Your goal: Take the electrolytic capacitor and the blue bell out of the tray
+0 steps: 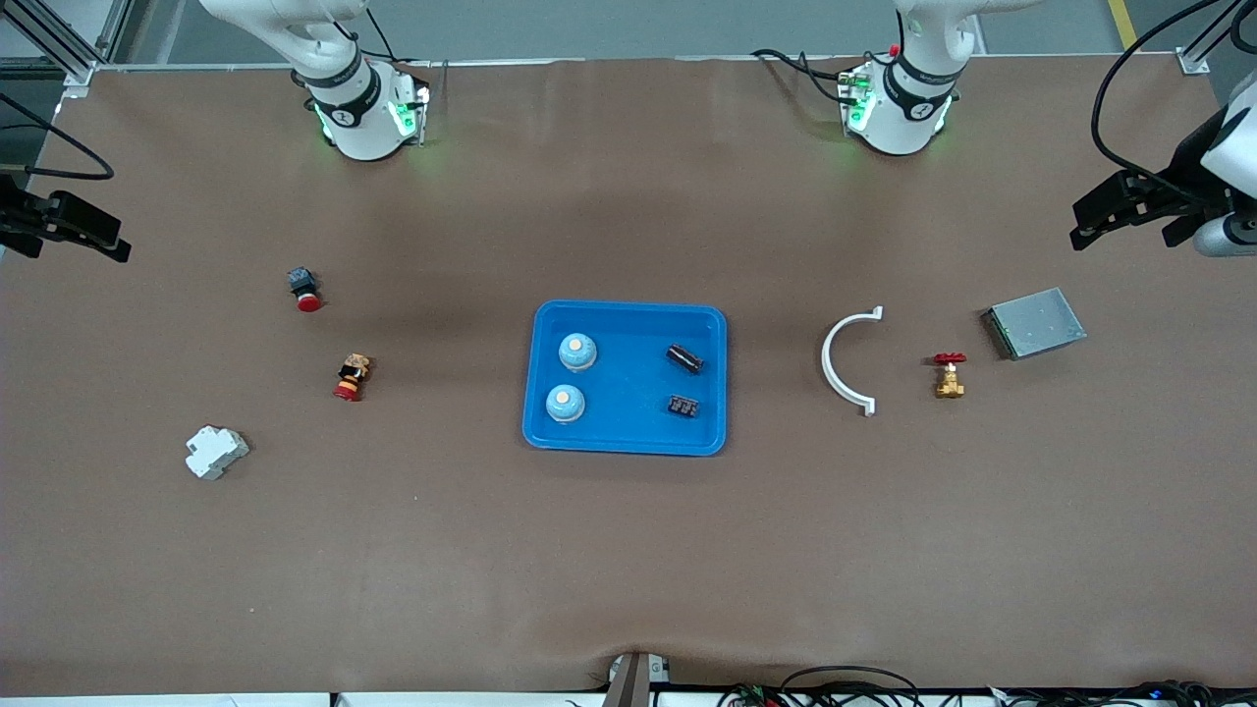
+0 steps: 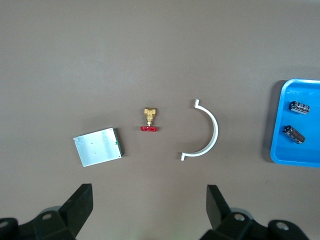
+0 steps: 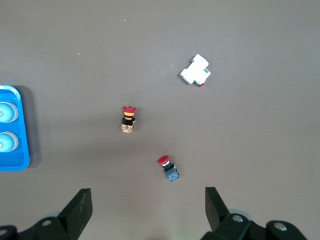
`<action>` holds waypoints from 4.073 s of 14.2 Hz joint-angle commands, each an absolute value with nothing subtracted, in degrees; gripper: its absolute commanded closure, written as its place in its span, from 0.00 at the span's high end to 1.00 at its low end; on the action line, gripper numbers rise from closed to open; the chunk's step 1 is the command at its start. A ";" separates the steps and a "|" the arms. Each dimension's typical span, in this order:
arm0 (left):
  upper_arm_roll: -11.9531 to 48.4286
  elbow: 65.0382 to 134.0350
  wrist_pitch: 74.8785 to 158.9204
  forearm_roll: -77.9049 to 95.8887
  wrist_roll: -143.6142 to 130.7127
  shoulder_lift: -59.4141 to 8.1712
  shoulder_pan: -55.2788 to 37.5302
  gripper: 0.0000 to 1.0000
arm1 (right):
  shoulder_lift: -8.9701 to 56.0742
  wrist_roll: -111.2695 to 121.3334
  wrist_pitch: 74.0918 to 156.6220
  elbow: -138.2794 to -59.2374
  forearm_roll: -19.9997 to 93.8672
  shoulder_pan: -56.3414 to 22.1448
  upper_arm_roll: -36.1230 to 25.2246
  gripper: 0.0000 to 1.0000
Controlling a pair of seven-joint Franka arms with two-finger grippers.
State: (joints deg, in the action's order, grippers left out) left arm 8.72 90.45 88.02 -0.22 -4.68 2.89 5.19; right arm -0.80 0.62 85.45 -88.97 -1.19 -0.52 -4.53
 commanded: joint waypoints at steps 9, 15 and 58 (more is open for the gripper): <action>8.44 89.73 86.05 -1.49 -5.18 2.46 5.36 1.00 | -0.44 0.35 84.81 -87.89 -0.88 -1.67 -4.83 1.00; 8.87 89.47 85.52 -1.49 -5.80 0.35 4.92 1.00 | -0.44 -6.30 84.64 -87.98 -0.70 -4.91 -4.66 1.00; 11.08 89.91 122.86 1.76 -89.63 -38.05 -27.15 1.00 | 35.76 -39.81 121.20 -88.33 11.16 -37.96 -4.75 1.00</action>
State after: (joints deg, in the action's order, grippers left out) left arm 11.71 90.54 121.08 1.65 -86.52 -35.98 -25.25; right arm 33.93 -39.60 120.17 -89.17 10.30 -36.77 -4.15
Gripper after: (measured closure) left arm 0.000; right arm 0.000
